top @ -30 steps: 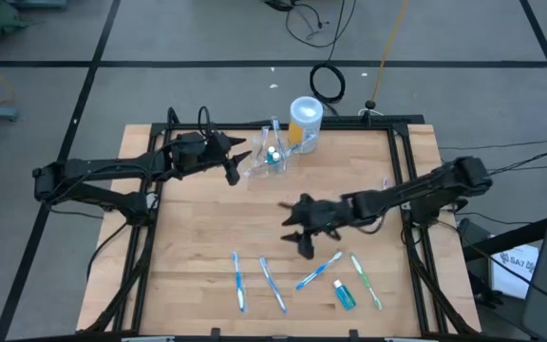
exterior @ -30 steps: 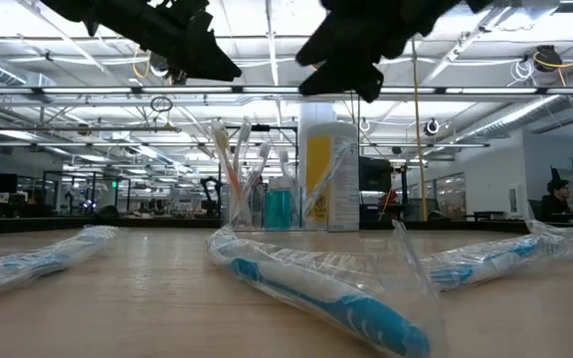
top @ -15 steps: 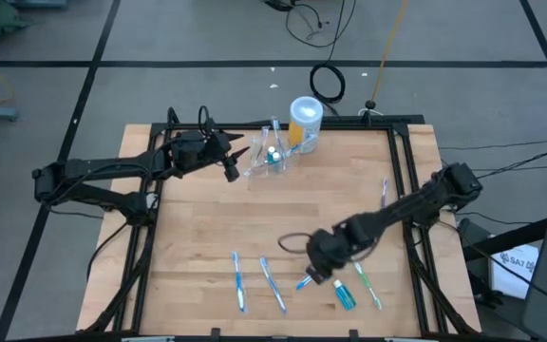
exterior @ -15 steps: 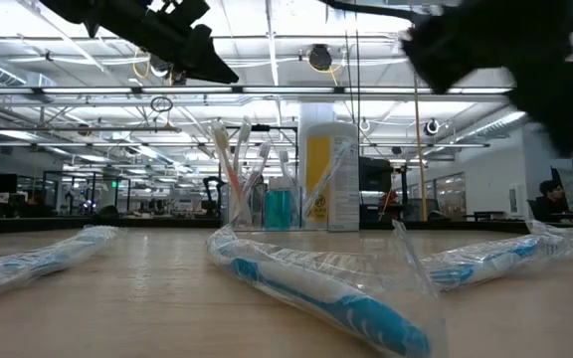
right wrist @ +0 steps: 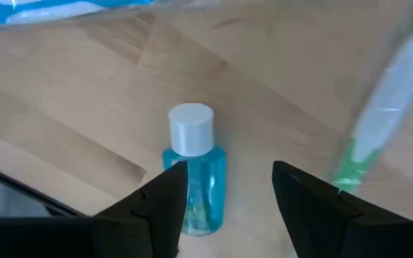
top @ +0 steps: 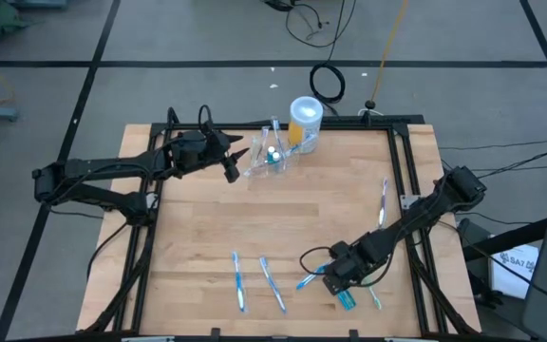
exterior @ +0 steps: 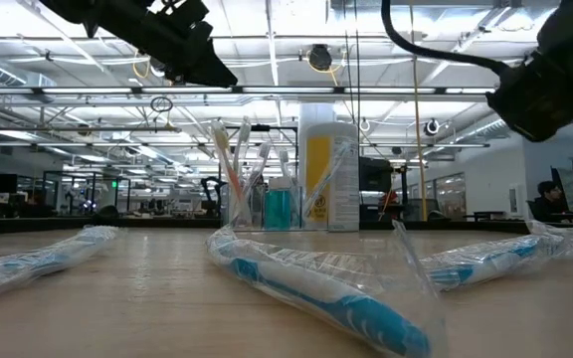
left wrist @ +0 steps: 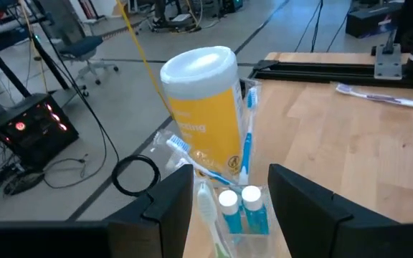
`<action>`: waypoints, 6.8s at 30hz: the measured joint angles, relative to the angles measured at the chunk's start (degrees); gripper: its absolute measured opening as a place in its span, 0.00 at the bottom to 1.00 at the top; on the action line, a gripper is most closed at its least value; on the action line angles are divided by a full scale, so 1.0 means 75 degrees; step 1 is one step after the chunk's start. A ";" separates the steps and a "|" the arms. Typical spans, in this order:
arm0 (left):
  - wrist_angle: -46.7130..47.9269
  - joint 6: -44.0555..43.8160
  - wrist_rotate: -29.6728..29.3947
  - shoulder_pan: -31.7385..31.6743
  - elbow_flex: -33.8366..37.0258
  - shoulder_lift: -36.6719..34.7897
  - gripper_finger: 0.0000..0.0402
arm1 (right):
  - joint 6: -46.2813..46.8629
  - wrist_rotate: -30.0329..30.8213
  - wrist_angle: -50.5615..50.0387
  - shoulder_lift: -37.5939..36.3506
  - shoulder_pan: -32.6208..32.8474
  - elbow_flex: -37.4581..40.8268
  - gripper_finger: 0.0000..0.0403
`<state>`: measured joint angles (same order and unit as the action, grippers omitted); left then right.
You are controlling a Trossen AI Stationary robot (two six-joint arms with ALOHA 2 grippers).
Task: Pick & Place toothbrushing station
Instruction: Put the blue mouthwash into the middle section of the transparent organizer
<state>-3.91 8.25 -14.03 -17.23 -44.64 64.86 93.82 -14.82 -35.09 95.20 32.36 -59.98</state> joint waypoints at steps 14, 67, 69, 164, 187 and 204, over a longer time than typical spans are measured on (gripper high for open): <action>0.0227 -0.0080 0.0068 0.0000 0.0000 0.0001 0.47 | -0.0851 0.0389 0.0694 0.0014 -0.0112 0.0163 0.49; 0.0263 0.0503 0.0071 0.0003 0.0000 0.0000 0.47 | -0.6090 0.2989 0.3225 -0.1063 -0.1675 0.0168 0.23; 0.0262 0.0487 0.0071 0.0003 0.0000 0.0000 0.47 | -0.7076 0.3473 0.3348 -0.1206 -0.1915 0.0168 0.23; -0.0084 0.0217 0.0063 0.0006 0.0000 -0.0006 0.47 | -1.2882 0.2554 1.0271 0.1055 -0.6670 0.0162 0.24; -0.1293 0.0212 -0.0359 -0.0075 0.0000 0.0000 0.47 | -1.3003 0.1758 0.9437 0.1189 -0.7114 0.0162 0.24; -0.0937 0.0029 -0.0346 -0.0519 0.0000 0.0000 0.47 | -1.2712 0.1739 1.0025 0.2048 -0.7372 0.0168 0.27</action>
<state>-10.94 8.47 -16.62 -21.12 -44.64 64.86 -1.52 -1.78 40.10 110.56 -22.93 -58.72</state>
